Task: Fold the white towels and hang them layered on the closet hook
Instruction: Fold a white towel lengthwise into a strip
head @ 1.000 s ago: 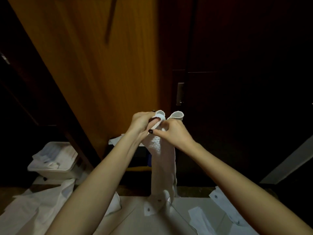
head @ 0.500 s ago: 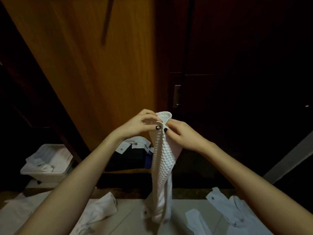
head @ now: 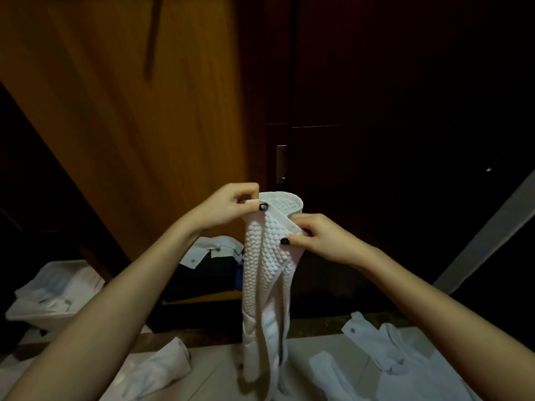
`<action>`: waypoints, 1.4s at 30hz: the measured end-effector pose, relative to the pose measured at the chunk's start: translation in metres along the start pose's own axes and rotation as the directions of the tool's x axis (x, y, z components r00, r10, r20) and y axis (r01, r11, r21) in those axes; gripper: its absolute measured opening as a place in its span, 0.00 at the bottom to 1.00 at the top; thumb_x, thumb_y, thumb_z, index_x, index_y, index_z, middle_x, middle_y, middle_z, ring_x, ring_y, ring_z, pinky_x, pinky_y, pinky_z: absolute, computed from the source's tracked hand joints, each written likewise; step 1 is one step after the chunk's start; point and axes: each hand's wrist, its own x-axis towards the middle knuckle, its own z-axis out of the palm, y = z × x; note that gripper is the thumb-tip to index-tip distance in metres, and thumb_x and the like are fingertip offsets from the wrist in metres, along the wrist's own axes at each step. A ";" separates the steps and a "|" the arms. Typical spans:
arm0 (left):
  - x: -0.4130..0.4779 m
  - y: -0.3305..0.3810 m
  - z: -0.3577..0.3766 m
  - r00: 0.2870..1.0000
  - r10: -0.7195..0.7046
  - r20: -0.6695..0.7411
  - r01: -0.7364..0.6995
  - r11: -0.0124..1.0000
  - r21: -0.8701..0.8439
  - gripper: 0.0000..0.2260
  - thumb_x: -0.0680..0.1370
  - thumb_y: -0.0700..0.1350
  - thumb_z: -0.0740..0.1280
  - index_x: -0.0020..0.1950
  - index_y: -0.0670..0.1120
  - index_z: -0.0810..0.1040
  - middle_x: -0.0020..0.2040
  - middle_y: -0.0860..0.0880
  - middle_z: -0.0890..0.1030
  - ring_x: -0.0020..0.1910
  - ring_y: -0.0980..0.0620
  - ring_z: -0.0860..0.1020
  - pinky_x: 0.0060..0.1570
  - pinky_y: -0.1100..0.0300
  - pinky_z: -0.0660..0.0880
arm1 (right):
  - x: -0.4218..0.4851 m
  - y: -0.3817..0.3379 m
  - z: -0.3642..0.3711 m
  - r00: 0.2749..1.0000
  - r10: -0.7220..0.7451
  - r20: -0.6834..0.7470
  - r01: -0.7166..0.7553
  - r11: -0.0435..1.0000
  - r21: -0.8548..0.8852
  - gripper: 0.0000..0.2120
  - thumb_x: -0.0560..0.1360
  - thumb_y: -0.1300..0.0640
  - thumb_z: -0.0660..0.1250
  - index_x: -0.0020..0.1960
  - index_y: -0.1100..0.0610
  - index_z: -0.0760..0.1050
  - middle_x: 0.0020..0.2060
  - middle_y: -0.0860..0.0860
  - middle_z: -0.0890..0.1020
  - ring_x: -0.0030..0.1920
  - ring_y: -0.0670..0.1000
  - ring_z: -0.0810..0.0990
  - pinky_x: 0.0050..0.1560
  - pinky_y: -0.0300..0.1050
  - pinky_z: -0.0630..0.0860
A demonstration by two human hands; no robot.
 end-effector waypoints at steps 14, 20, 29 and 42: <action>0.006 0.020 0.017 0.920 -0.088 0.381 0.070 0.996 0.062 0.05 0.75 0.43 0.73 0.46 0.51 0.79 0.74 0.62 0.61 0.73 0.68 0.54 0.67 0.68 0.52 | -0.002 -0.017 -0.032 0.999 0.025 0.028 -0.024 0.999 -0.021 0.06 0.77 0.61 0.68 0.51 0.60 0.83 0.44 0.48 0.79 0.45 0.42 0.78 0.49 0.36 0.73; 0.019 0.035 0.039 0.974 -0.051 0.223 0.042 0.998 0.043 0.07 0.72 0.50 0.74 0.41 0.48 0.79 0.56 0.52 0.75 0.56 0.59 0.73 0.57 0.64 0.67 | -0.016 -0.013 -0.042 0.991 0.094 -0.099 -0.097 0.995 -0.025 0.03 0.76 0.60 0.70 0.45 0.56 0.82 0.37 0.44 0.77 0.36 0.38 0.75 0.41 0.34 0.70; 0.021 0.049 0.068 0.996 0.016 -0.086 -0.018 1.000 -0.024 0.07 0.73 0.43 0.75 0.36 0.47 0.81 0.41 0.47 0.79 0.43 0.47 0.78 0.46 0.53 0.74 | -0.047 0.005 -0.045 0.941 0.175 -0.289 -0.188 0.982 -0.016 0.07 0.79 0.51 0.66 0.43 0.47 0.81 0.39 0.45 0.82 0.43 0.42 0.80 0.46 0.42 0.76; 0.024 0.051 0.055 0.997 0.040 -0.072 -0.038 0.999 0.030 0.05 0.77 0.46 0.69 0.41 0.50 0.79 0.38 0.53 0.80 0.39 0.63 0.77 0.40 0.69 0.72 | -0.042 0.001 -0.028 0.854 0.058 -0.517 -0.023 0.997 0.073 0.03 0.77 0.57 0.69 0.46 0.50 0.80 0.39 0.45 0.82 0.43 0.42 0.81 0.42 0.36 0.76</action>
